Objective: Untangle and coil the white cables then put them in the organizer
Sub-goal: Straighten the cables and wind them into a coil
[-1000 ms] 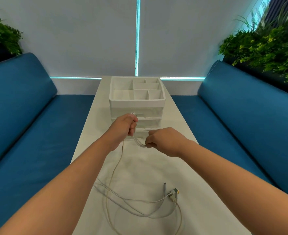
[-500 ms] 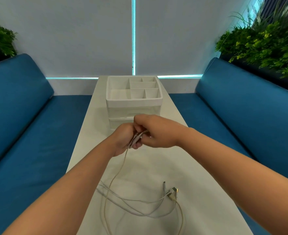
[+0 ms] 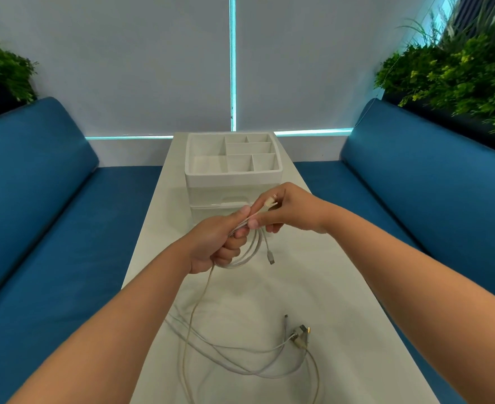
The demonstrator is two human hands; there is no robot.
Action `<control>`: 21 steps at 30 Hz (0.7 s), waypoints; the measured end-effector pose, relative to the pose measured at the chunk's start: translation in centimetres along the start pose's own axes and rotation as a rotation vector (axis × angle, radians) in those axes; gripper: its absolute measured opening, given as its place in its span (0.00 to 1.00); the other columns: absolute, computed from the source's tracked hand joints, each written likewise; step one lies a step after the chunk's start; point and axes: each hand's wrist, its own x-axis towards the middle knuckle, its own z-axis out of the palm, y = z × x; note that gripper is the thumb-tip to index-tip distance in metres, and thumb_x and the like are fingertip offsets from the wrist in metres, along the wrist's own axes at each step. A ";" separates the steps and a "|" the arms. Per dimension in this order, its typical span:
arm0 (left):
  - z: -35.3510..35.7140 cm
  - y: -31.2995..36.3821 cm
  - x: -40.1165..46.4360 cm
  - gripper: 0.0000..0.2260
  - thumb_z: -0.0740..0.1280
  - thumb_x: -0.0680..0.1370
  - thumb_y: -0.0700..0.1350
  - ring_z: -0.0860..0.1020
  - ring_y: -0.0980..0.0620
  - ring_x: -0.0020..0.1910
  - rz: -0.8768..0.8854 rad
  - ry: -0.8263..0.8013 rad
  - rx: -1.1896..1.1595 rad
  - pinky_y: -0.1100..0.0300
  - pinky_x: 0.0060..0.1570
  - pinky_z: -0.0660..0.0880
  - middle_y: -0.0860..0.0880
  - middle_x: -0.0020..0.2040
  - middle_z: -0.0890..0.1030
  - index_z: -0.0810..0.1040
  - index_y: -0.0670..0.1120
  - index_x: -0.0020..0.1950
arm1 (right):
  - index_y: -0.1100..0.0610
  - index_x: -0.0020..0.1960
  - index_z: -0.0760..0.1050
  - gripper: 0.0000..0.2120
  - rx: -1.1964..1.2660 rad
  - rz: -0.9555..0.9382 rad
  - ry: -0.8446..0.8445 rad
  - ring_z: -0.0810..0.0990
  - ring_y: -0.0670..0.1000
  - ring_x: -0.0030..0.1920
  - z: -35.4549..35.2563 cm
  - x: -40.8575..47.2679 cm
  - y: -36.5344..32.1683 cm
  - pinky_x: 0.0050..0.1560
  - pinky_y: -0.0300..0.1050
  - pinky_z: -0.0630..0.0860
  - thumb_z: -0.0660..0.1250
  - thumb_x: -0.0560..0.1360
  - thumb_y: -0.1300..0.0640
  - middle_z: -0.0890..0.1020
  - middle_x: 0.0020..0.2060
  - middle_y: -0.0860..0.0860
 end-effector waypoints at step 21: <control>0.1 -0.8 0.0 0.28 0.50 0.81 0.66 0.52 0.55 0.24 0.031 0.009 -0.201 0.62 0.23 0.51 0.51 0.27 0.56 0.68 0.46 0.33 | 0.61 0.47 0.81 0.08 0.457 0.249 0.293 0.75 0.45 0.30 2.3 2.2 -0.1 0.33 0.36 0.75 0.73 0.73 0.56 0.82 0.34 0.50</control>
